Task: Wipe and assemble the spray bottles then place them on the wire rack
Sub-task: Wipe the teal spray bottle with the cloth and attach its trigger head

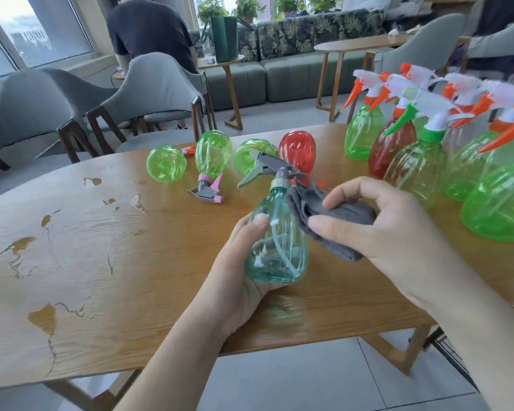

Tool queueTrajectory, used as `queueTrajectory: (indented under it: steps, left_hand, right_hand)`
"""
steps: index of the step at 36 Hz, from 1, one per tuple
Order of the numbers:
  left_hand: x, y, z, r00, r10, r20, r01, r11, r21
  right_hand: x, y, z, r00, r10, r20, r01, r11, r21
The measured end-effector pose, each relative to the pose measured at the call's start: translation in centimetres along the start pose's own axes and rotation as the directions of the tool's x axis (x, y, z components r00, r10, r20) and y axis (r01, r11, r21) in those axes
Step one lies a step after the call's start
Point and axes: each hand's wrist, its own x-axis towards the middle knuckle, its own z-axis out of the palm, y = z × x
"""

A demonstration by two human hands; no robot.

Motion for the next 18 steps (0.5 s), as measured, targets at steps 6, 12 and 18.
queueTrajectory:
  steps: [6,12,18]
  left_hand:
    - [-0.1,0.0,0.0,0.999,0.017,0.027,-0.018,0.999,0.027]
    - [-0.5,0.3,-0.1,0.998,0.038,0.042,-0.04,0.999,0.036]
    - [-0.4,0.2,0.0,0.998,0.017,0.057,-0.018,0.999,0.026]
  right_hand:
    - [-0.6,0.7,1.7,0.994,0.071,0.085,-0.068,0.997,-0.029]
    - [-0.5,1.2,3.5,0.998,0.044,0.035,-0.051,0.974,0.222]
    - [-0.7,2.7,4.5,0.969,-0.161,-0.186,0.184,0.976,0.117]
